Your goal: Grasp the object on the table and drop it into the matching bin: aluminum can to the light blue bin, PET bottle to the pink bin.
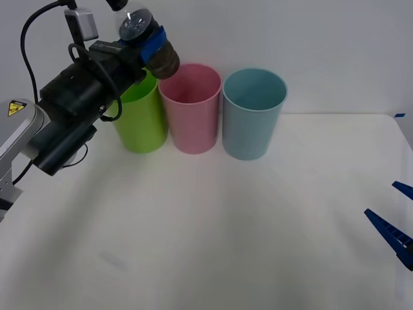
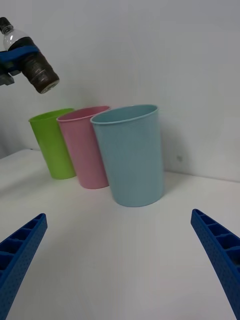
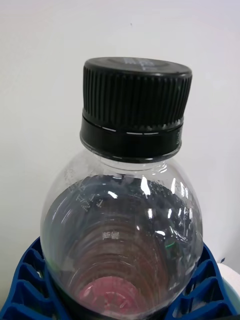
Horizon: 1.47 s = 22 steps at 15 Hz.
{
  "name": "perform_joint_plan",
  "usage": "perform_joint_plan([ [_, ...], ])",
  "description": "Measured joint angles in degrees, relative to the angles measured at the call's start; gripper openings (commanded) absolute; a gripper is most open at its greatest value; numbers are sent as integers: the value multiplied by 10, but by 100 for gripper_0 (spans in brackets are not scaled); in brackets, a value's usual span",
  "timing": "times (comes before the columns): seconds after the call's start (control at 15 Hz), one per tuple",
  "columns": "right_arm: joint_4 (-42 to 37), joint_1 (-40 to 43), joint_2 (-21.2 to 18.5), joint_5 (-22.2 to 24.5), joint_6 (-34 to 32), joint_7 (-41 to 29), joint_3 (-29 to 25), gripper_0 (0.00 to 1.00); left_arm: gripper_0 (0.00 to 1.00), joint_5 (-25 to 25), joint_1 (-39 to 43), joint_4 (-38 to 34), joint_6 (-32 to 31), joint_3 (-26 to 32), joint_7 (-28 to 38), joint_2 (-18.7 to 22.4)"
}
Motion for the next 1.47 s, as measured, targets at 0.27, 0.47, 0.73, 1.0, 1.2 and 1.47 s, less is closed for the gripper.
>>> perform_joint_plan([
  [0.27, 0, 0, 0, 0, 0, 0, 0, 100, 0, 15, -82, 77, 5, -52, -11, -5],
  [0.47, 0, 0, 0, 0, 0, 0, 0, 100, 0, 7, -128, 132, 5, -69, -20, -25],
  [0.73, 0, 0, 0, 0, 0, 0, 0, 100, 0, -13, -144, 155, 5, -71, -31, -51],
  [1.0, 0, 0, 0, 0, 0, 0, 0, 100, 0, -24, -147, 157, 13, -71, -35, -62],
  [1.2, 0, 0, 0, 0, 0, 0, 0, 100, 0, -33, -151, 161, 18, -71, -37, -67],
  [1.47, 0, 0, 0, 0, 0, 0, 0, 100, 97, -40, -152, 163, 20, -71, -38, -70],
])
